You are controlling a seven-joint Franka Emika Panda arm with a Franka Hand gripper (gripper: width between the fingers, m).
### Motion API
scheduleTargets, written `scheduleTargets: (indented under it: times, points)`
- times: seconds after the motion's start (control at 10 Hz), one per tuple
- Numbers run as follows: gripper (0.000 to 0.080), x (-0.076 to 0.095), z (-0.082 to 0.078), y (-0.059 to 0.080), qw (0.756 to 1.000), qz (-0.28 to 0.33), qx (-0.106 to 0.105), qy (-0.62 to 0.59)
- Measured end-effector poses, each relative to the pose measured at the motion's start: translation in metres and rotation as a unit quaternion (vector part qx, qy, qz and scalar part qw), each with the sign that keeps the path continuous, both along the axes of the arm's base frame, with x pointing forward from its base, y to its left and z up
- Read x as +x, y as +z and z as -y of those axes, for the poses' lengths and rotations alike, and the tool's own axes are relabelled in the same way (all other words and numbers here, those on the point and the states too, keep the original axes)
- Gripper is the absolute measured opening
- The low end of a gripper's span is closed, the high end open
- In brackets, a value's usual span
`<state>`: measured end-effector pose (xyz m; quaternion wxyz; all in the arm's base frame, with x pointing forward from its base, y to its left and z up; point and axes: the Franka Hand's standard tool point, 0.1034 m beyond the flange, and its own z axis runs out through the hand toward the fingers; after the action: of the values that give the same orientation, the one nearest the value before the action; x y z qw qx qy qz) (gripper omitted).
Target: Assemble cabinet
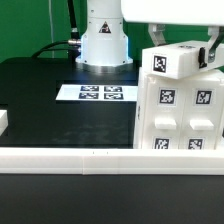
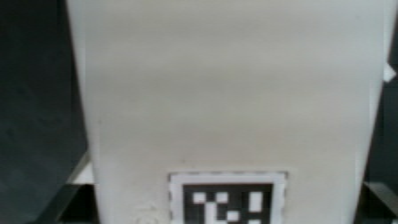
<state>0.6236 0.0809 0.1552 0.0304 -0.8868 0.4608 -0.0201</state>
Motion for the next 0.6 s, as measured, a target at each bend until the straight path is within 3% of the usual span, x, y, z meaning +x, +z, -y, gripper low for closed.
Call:
scheduleTargets:
  times: [0.6]
  points:
    - [0.0563,-0.0001,0.0031,-0.0010,0.974,-0.010,0.020,-0.225]
